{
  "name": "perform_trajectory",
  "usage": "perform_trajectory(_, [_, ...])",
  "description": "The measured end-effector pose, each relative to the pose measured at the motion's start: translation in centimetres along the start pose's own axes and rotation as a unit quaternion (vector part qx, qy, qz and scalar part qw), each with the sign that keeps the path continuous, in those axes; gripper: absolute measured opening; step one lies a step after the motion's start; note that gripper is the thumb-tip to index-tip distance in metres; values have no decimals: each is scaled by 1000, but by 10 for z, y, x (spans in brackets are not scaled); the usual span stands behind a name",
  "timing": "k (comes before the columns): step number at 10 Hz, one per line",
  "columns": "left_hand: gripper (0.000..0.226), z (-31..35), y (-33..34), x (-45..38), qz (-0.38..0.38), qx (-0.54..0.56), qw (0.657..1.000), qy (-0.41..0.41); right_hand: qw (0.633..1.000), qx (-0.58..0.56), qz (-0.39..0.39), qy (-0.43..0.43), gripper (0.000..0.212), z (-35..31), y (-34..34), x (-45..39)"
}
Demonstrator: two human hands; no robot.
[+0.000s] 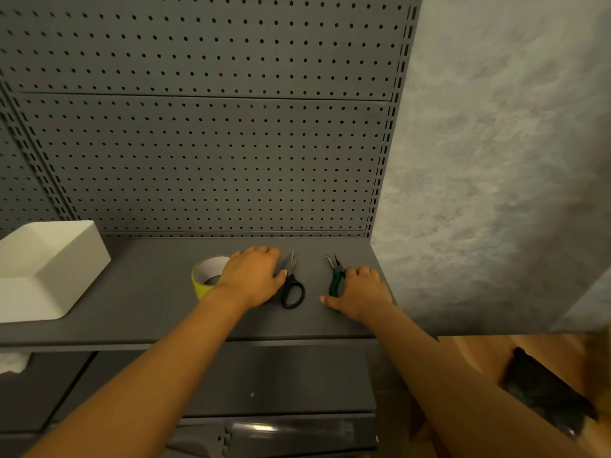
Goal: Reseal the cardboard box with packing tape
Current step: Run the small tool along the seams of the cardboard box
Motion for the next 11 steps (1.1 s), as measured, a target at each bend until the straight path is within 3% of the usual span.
perform_trajectory(1, [45, 0, -1, 0, 0, -1, 1000, 4, 999, -13, -17, 25, 95, 2, -2, -2])
perform_trajectory(3, [44, 4, -4, 2, 4, -1, 1000, 11, 998, -36, -33, 32, 59, 3, -5, -3])
perform_trajectory(6, [43, 10, -11, 8, 9, -5, 1000, 9, 995, -90, 1, 45, 37, 14, -10, 4])
perform_trajectory(9, [46, 16, -22, 17, 14, -14, 1000, -1, 975, -221, 8, 8, 48, 20, -24, 18])
perform_trajectory(11, [50, 7, -47, 38, 45, -30, 998, -30, 979, -197, 47, -29, 48, 3, -44, 26])
Point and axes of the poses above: each hand's wrist, its own x-axis away from the middle knuckle, its own y-axis out of the palm, z = x × y, the point moved 7 cm from there along -x, towards the middle knuckle, and after that the axes turned 6 degrees about y, right-handed, at the moved point
